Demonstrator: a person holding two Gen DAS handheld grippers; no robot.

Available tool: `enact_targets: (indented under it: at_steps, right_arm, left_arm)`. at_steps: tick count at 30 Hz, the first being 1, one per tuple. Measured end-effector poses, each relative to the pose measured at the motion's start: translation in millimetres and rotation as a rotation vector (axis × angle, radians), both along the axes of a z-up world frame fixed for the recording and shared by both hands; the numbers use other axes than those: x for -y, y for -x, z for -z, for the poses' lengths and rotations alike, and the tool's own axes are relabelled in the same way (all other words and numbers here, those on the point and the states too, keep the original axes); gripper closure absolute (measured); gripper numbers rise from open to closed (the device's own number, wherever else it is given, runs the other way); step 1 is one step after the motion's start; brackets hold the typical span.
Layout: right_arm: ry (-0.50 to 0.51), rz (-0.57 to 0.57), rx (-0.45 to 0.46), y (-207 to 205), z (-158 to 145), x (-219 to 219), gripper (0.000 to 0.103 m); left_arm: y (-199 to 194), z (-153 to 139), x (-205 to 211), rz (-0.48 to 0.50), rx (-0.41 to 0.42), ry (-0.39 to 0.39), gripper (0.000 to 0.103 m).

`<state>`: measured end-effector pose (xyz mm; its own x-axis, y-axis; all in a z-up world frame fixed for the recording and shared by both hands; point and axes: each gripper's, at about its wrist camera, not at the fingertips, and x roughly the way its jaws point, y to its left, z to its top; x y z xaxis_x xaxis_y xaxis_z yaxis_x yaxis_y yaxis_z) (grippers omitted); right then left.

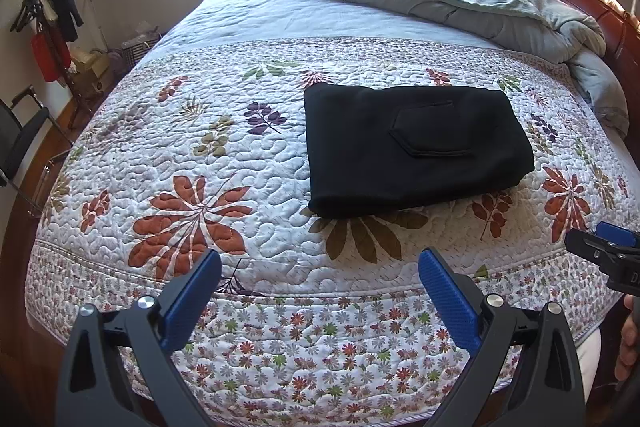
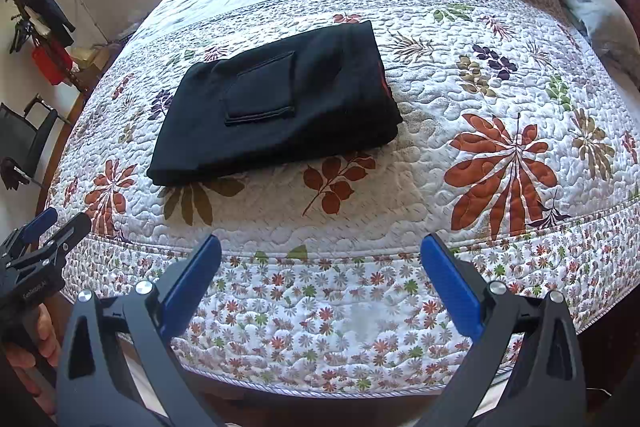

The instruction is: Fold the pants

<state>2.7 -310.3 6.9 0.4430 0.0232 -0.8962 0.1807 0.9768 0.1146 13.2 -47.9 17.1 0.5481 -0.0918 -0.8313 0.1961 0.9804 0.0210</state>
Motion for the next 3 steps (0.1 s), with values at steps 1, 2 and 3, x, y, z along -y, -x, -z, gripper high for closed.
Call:
enact_targets:
  at_steps: [1, 2, 3]
  right_arm:
    - [0.000, 0.002, 0.000, -0.6, 0.4, 0.4, 0.004]
    - [-0.001, 0.004, 0.000, -0.4, 0.8, 1.2, 0.004]
    - [-0.003, 0.005, -0.001, -1.1, 1.2, 2.0, 0.004]
  left_arm:
    - [-0.4, -0.2, 0.1, 0.002, -0.001, 0.002, 0.004]
    - [0.0, -0.1, 0.4, 0.005, 0.000, 0.002, 0.004]
    - [-0.2, -0.9, 1.0, 0.006, 0.001, 0.000, 0.004]
